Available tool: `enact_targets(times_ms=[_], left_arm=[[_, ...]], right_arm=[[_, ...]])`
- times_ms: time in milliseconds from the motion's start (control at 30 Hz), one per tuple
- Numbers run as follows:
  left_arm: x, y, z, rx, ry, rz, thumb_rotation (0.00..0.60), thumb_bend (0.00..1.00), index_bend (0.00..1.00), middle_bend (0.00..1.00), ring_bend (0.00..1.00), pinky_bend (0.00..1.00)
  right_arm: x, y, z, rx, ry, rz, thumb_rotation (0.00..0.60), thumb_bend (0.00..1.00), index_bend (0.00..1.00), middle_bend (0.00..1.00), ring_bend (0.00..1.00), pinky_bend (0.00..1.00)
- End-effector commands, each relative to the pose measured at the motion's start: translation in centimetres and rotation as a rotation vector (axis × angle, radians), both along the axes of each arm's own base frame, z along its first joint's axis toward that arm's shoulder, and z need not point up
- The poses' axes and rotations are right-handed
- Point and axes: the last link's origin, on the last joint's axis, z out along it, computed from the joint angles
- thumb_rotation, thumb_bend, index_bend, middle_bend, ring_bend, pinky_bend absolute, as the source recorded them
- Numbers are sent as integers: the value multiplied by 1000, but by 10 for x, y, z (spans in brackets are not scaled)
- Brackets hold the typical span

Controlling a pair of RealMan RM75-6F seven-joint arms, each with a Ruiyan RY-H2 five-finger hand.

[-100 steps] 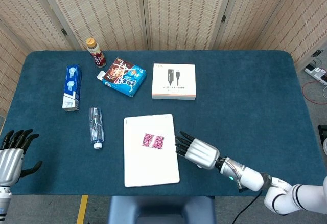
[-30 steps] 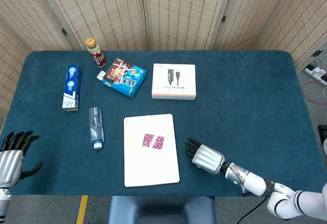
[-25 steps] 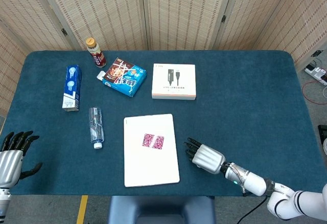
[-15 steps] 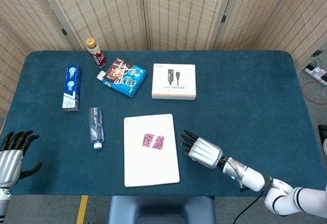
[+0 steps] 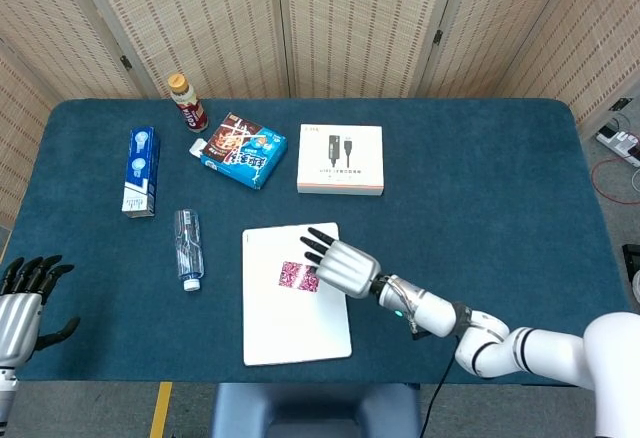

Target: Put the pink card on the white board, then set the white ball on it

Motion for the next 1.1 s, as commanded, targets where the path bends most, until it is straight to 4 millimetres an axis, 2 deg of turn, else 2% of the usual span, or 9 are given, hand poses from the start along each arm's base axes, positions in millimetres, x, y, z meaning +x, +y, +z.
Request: enact_targets(times_ms=[33,233,400,600,667,800,867,933,1100], left_arm=[[-2,0,0,0,0,5,600,261,240,161,127,0],[-4,-1,1,-1,0,9,600,261,240,161,127,0],[-8,-1,0,-5,2,18,600,261,240,161,127,0],[-10,-1,-1,-9,-2,19,600,261,240,161,127,0],[-10,-2,-1,-8,-4,20,600,261,240,161,127,0],[-12,-2,0,4,-4,25,600,261,240,161,125,0],[-12,-1,-1,1,-6,21,600,260,240,161,124,0],[-11,-1,-1,-4,-6,17,600,260,240,161,124,0],[-11,3,-2,-3,-9,10,600,261,240,161,123,0]], right_arm=[[11,-7,-13,1,18,2,600,378,510,258,38,0],[25,-12,-32,11,43,1,600,378,510,254,34,0],[33,-13,-38,10,43,8,600,378,505,245,30,0],[39,-16,-43,8,50,-1,600,377,440,224,14,0],[39,-16,-45,8,57,-1,600,378,398,215,20,0],[39,-14,-45,5,57,-9,600,378,216,171,3,0],[39,-15,-40,-8,41,-15,600,378,156,142,0,0],[34,-16,-29,-36,9,-35,600,378,138,125,0,0],[-1,-16,18,-169,-45,-101,600,378,128,106,1,0]])
